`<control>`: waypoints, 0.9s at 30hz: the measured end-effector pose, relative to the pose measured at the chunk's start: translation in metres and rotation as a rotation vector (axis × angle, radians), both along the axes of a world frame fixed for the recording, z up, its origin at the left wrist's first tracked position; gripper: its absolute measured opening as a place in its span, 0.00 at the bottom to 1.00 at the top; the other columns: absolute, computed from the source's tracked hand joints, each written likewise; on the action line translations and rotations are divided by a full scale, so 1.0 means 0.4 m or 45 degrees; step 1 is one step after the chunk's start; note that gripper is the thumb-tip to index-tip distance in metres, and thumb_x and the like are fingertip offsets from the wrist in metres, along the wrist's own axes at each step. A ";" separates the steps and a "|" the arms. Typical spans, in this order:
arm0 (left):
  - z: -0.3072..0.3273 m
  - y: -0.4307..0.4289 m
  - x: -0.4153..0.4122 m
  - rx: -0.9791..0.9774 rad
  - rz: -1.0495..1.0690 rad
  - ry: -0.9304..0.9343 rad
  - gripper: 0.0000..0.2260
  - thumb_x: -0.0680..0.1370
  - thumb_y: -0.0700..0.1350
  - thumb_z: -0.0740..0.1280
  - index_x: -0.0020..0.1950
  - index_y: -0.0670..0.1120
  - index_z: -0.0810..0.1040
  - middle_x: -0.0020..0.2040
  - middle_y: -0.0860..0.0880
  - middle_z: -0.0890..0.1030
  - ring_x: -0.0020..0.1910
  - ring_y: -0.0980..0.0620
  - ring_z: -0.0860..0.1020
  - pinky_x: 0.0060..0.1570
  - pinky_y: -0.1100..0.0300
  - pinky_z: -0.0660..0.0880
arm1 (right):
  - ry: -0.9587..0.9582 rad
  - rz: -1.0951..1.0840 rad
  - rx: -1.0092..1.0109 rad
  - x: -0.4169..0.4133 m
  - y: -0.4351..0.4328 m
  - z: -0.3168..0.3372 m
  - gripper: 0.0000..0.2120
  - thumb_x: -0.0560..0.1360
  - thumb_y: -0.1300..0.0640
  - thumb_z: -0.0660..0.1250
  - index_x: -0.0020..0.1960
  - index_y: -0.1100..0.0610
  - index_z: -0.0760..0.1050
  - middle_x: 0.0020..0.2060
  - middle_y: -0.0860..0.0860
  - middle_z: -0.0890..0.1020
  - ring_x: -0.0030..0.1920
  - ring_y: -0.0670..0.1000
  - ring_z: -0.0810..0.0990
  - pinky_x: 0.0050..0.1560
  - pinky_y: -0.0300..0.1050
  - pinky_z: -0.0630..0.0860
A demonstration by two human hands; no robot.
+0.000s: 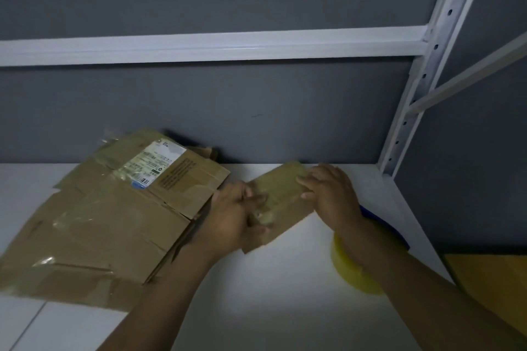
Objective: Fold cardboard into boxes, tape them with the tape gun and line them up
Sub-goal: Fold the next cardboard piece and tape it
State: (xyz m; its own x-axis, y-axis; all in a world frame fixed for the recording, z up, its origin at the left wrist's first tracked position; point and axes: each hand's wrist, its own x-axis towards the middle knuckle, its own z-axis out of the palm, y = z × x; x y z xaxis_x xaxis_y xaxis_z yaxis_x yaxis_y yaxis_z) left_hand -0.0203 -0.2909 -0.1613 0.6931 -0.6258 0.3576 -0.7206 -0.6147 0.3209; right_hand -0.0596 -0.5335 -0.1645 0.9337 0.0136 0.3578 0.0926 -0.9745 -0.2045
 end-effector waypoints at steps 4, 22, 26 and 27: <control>0.022 -0.016 0.005 -0.011 -0.282 0.051 0.18 0.71 0.59 0.70 0.59 0.55 0.82 0.73 0.53 0.67 0.72 0.49 0.64 0.70 0.53 0.59 | 0.191 0.139 0.124 0.000 -0.031 0.020 0.24 0.78 0.56 0.66 0.73 0.50 0.66 0.74 0.49 0.63 0.73 0.53 0.62 0.73 0.45 0.56; 0.057 -0.235 -0.204 -0.402 -0.204 0.059 0.20 0.76 0.52 0.67 0.65 0.44 0.77 0.64 0.49 0.77 0.61 0.65 0.66 0.64 0.80 0.55 | 0.194 -0.503 0.545 -0.298 -0.142 0.032 0.10 0.72 0.53 0.71 0.47 0.54 0.71 0.40 0.50 0.76 0.36 0.43 0.73 0.32 0.33 0.65; 0.108 -0.261 -0.236 -0.613 -0.160 0.649 0.23 0.74 0.52 0.70 0.68 0.54 0.71 0.57 0.62 0.77 0.55 0.66 0.77 0.51 0.75 0.70 | -0.206 -0.504 0.822 -0.311 -0.112 0.099 0.13 0.70 0.52 0.74 0.48 0.54 0.71 0.39 0.47 0.76 0.37 0.43 0.76 0.32 0.31 0.68; 0.117 -0.262 -0.237 -0.733 -0.155 0.751 0.21 0.75 0.46 0.71 0.66 0.54 0.72 0.53 0.63 0.79 0.51 0.67 0.78 0.46 0.75 0.72 | -0.243 -0.483 0.877 -0.311 -0.111 0.116 0.15 0.69 0.52 0.75 0.49 0.53 0.71 0.40 0.46 0.76 0.39 0.44 0.76 0.34 0.33 0.69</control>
State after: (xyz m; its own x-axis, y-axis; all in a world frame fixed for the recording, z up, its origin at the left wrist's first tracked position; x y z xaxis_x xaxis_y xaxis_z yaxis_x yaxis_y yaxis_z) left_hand -0.1152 -0.3956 -0.1145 0.8064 -0.5388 0.2437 -0.3864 -0.1679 0.9069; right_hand -0.1840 -0.5781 -0.1180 0.7526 -0.5732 0.3241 -0.1251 -0.6077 -0.7843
